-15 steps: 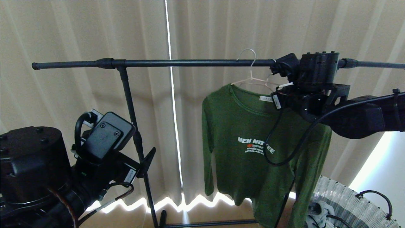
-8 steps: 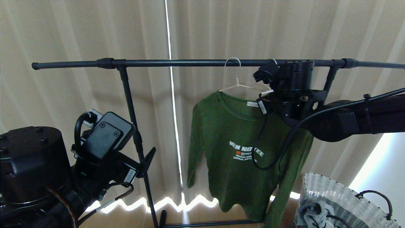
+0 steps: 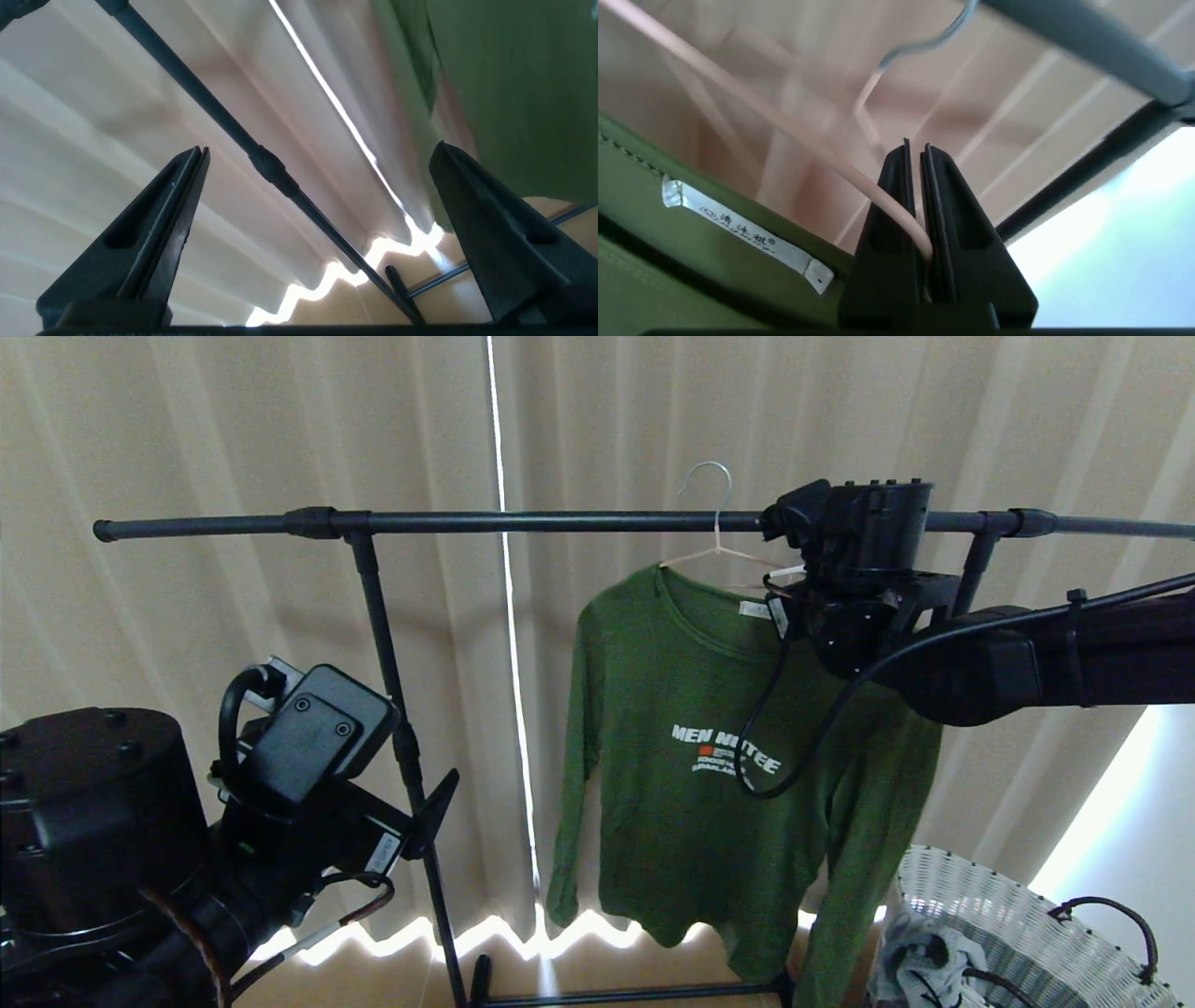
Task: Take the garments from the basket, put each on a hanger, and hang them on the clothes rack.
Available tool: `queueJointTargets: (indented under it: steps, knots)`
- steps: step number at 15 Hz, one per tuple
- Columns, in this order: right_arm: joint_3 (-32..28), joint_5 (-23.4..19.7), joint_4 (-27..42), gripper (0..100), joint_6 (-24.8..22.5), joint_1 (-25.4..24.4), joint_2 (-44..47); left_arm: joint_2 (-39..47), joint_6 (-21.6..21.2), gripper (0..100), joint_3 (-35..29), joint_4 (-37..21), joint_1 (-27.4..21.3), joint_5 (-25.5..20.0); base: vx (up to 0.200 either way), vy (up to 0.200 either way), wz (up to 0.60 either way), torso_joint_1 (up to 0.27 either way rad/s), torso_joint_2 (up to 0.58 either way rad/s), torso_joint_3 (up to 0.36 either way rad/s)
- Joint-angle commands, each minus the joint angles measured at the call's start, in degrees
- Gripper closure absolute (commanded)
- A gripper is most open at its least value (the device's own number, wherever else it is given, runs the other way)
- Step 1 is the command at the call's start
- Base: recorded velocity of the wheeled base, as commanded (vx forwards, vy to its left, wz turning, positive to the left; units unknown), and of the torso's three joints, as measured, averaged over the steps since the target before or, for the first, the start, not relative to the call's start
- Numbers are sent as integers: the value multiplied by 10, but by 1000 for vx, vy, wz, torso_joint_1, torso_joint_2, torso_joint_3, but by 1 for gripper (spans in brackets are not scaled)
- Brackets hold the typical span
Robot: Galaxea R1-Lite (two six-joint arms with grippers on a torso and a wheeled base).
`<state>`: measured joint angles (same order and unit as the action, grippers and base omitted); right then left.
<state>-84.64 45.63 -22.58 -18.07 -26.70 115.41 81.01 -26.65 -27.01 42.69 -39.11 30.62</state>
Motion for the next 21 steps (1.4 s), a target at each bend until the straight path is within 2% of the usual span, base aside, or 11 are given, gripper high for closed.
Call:
queueJointTargets:
  steps: [1, 13, 14, 17, 18, 21]
  knots:
    - [-19, 5, 2, 100, -1, 0, 21, -1, 0, 0, 0, 0, 0, 1, 0, 0, 0, 0, 0, 0]
    - [-13, 2, 2, 100, -12, -44, 47, 1, 0, 0, 2, -1, 0, 0, 0, 0, 0, 0, 0, 0]
    - [-13, 2, 2, 0, -11, -54, 46, 1, 0, 0, 2, -1, 0, -1, 0, 0, 0, 0, 0, 0]
    - [-6, 1, -17, 0, 15, -64, 43, -1, 0, 0, 3, -1, 1, 1, 0, 0, 0, 0, 0, 0]
    - [24, -4, -33, 0, 29, -65, 32, -7, 0, 0, 2, -2, 2, 1, 0, 0, 0, 0, 0, 0]
    - [122, -67, -69, 0, 31, -65, -21, -6, 0, 0, 0, -2, 3, 2, 0, 0, 0, 0, 0, 0]
